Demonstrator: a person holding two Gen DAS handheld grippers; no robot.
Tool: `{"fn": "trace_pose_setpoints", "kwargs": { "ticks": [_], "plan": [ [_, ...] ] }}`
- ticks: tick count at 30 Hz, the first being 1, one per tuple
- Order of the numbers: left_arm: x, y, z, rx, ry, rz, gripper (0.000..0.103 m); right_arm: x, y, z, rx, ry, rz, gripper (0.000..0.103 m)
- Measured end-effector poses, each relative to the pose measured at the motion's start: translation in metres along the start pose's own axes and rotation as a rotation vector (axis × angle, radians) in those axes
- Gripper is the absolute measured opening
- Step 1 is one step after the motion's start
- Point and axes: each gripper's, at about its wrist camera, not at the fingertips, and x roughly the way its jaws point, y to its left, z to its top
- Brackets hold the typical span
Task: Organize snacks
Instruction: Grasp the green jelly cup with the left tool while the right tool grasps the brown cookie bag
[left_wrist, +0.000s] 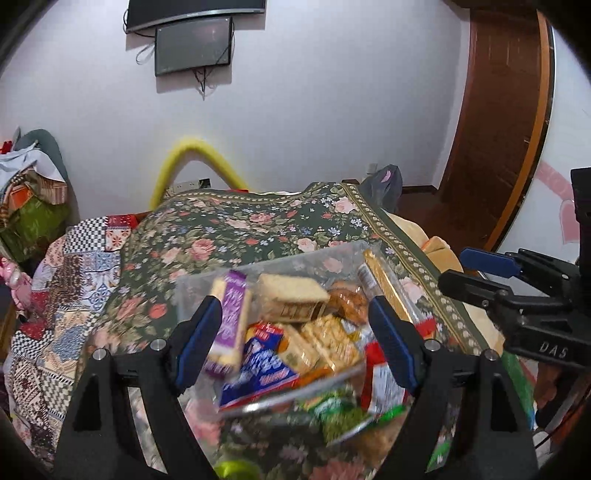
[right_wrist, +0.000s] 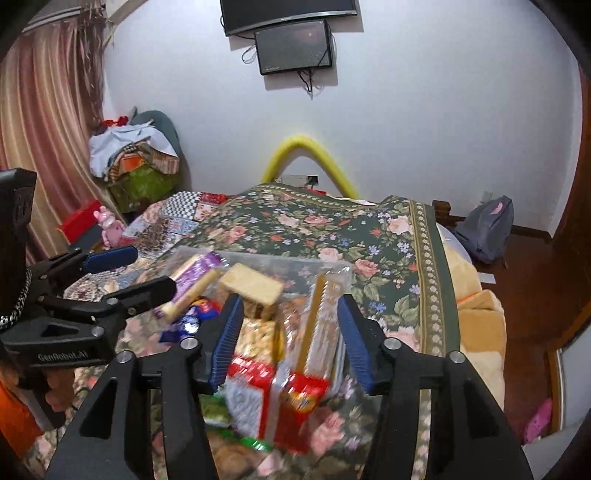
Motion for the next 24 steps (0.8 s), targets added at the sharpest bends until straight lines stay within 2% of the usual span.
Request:
{"fn": "trace_pose_setpoints", "kwargs": {
  "ticks": [3,10,15,19,24],
  "plan": [
    [-0.016,0.005,-0.017,-0.001,0.004,0.013,0.083,-0.007,0.007,-0.010,0.003,0.005,-0.001,0.061],
    [-0.027,0.019,-0.059,-0.009,0.067,0.014,0.083,-0.007,0.023,-0.037,0.000,0.049,0.009,0.064],
    [-0.024,0.033,-0.096,-0.021,0.137,0.008,0.083,0.002,0.033,-0.061,0.012,0.087,0.026,0.074],
    [-0.014,0.044,-0.126,-0.036,0.194,0.014,0.083,0.006,0.040,-0.077,0.019,0.109,0.031,0.077],
    [-0.002,0.057,-0.153,-0.066,0.212,0.028,0.080,0.018,0.047,-0.099,0.037,0.167,0.045,0.079]
  ]
}}
